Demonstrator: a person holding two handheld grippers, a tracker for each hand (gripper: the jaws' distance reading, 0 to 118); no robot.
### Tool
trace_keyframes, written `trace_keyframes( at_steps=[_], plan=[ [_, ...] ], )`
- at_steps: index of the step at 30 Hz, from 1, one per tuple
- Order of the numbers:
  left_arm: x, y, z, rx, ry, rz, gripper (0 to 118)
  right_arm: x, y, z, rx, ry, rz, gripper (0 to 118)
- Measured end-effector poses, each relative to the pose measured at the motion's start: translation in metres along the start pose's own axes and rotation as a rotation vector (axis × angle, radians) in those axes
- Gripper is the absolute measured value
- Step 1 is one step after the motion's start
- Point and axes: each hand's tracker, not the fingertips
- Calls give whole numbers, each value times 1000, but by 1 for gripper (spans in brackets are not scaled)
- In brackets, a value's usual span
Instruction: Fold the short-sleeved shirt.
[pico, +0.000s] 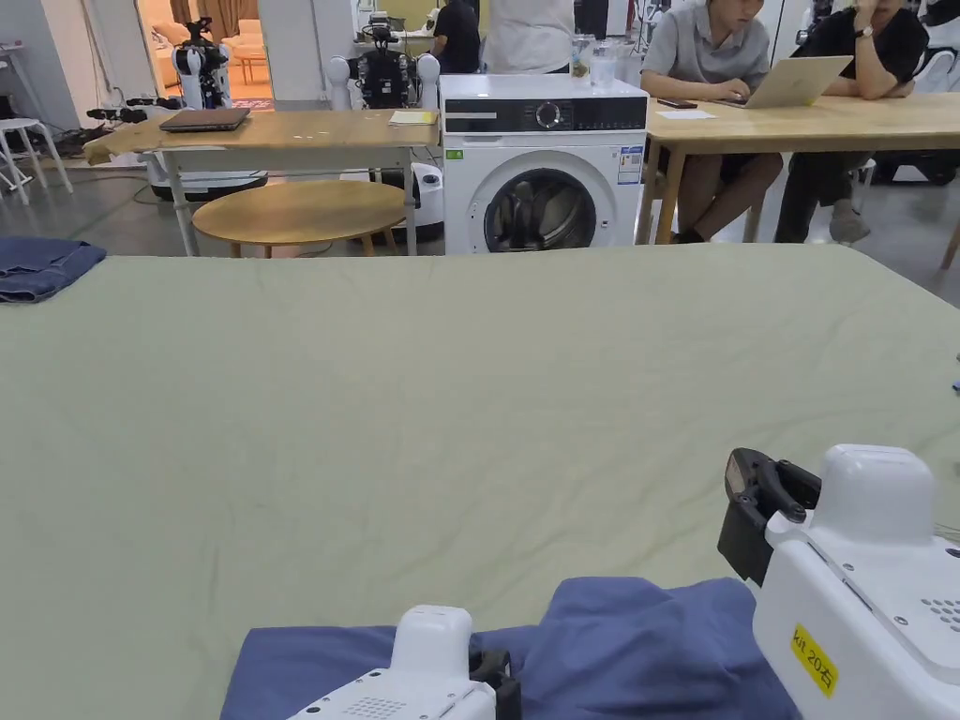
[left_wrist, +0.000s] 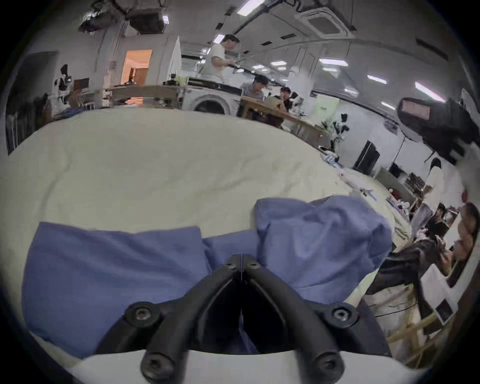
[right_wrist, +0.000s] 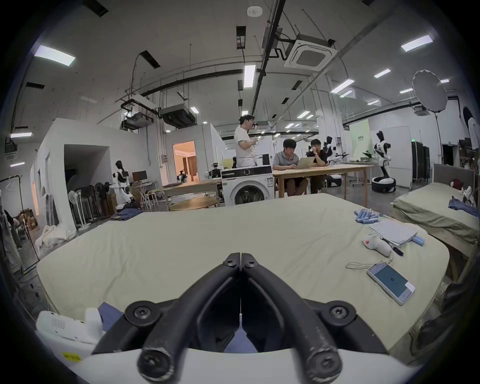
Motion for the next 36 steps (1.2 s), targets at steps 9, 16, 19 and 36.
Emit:
trace_keyframes(
  at_steps=[9,16,19,36],
  plan=[
    [-135,49,88,115,-251,322,0,-11,7,-2,16,23,3,0],
    [-250,19,112,16,-374,761,71,-22,1,-6,-13,53,-1,0],
    [-257,3,94,-91,-362,873,75,-27,1,-6,-19,63,7,0],
    [-248,3,56,-220,-444,934,10,-28,5,-2,-19,45,13,0]
  ],
)
